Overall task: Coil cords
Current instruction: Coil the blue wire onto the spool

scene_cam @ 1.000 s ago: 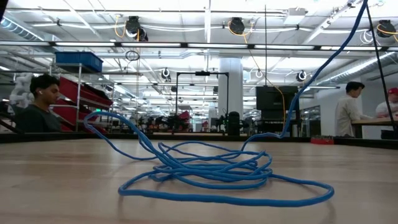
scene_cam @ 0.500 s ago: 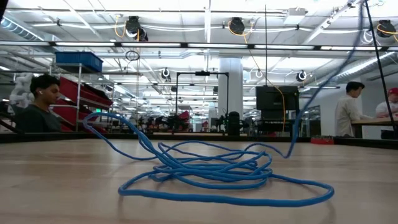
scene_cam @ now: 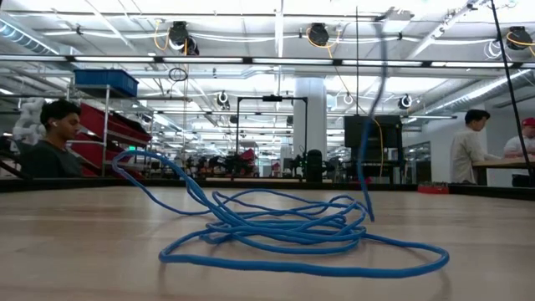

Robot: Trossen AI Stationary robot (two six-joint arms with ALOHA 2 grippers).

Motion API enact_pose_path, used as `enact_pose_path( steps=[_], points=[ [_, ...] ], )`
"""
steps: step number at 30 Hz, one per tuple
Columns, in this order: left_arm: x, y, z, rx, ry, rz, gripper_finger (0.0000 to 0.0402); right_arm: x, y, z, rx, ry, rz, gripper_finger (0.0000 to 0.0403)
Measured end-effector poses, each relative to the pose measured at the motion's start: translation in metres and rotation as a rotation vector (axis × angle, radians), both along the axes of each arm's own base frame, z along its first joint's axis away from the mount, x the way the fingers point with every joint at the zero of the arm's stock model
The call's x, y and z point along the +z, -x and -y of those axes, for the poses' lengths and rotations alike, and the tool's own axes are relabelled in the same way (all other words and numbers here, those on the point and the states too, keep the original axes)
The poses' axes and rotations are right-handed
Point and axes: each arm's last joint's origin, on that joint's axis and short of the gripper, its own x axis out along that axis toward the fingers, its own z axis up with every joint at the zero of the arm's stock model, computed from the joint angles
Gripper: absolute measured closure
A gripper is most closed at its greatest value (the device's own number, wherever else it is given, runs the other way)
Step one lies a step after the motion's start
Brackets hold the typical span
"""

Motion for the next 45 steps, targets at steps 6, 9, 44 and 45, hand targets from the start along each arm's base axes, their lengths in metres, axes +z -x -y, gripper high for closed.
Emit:
enact_pose_path(
  steps=[6, 9, 44, 45],
  points=[
    [0.010, 0.020, 0.002, 0.100, -0.091, -0.071, 0.0399, 0.000, 0.001, -0.001, 0.003, -0.004, 0.003, 0.0403],
    [0.017, 0.030, 0.003, 0.151, -0.112, -0.087, 0.0400, 0.000, 0.001, -0.001, 0.003, -0.006, 0.004, 0.0403],
    [0.040, 0.032, -0.010, 0.154, -0.038, -0.027, 0.0400, -0.002, -0.006, -0.005, 0.097, -0.035, 0.013, 0.0403],
    [0.041, 0.035, -0.011, 0.154, -0.036, -0.038, 0.0400, -0.001, -0.005, -0.005, 0.101, -0.033, 0.016, 0.0403]
  ],
)
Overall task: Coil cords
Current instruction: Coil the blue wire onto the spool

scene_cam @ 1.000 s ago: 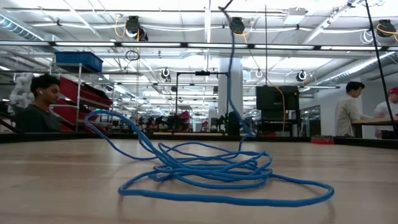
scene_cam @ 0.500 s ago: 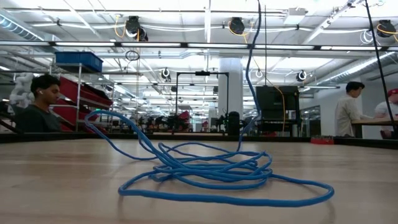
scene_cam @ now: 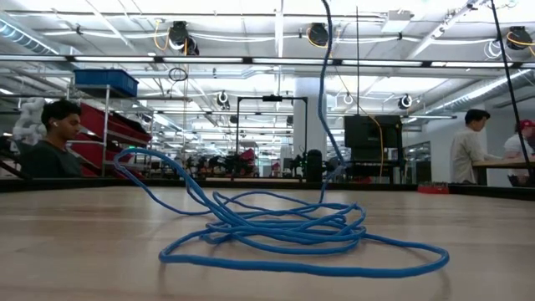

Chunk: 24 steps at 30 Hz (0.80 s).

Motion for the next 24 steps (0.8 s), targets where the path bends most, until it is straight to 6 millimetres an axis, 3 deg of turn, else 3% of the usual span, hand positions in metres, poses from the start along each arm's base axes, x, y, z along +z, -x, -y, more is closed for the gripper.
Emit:
enact_pose_path(
  steps=[14, 24],
  points=[
    [0.008, 0.031, 0.010, 0.008, -0.025, -0.097, 0.0400, 0.006, 0.011, -0.007, 0.039, -0.038, 0.034, 0.0403],
    [0.033, 0.068, 0.034, -0.097, -0.004, -0.060, 0.0400, 0.005, 0.012, -0.003, -0.044, 0.010, 0.013, 0.0403]
  ],
)
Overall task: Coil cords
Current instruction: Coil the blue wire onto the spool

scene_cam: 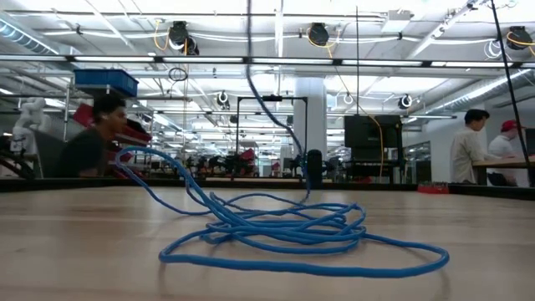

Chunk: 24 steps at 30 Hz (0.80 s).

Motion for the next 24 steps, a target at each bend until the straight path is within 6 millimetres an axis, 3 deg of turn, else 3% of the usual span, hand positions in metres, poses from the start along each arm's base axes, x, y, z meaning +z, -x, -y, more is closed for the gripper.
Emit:
enact_pose_path(
  steps=[8, 24],
  points=[
    [0.013, 0.027, 0.017, -0.019, -0.042, 0.047, 0.0400, -0.004, -0.005, 0.004, -0.043, 0.031, -0.028, 0.0403],
    [0.031, 0.049, 0.026, 0.075, -0.097, 0.156, 0.0400, -0.028, -0.022, 0.008, -0.064, 0.251, -0.159, 0.0403]
  ],
)
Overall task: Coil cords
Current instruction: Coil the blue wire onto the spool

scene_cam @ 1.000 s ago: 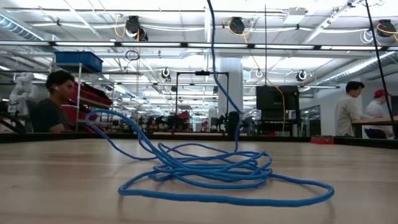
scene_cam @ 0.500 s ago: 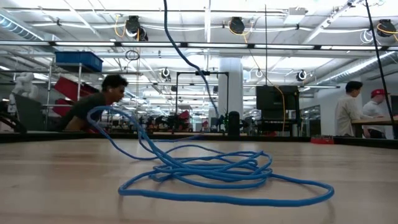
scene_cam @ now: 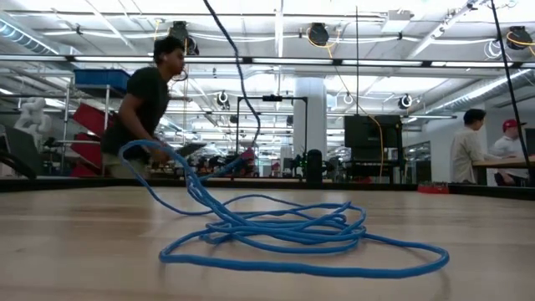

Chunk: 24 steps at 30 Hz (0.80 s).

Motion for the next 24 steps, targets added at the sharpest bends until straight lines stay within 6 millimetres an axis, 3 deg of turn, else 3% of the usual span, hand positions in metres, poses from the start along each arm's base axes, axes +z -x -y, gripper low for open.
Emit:
enact_pose_path(
  steps=[12, 24],
  points=[
    [0.014, -0.005, 0.001, -0.036, 0.012, 0.087, 0.0400, -0.018, -0.038, 0.013, -0.129, 0.031, -0.026, 0.0403],
    [0.003, -0.039, -0.008, -0.092, 0.054, 0.107, 0.0400, -0.024, -0.060, 0.018, -0.198, -0.022, 0.022, 0.0403]
  ],
)
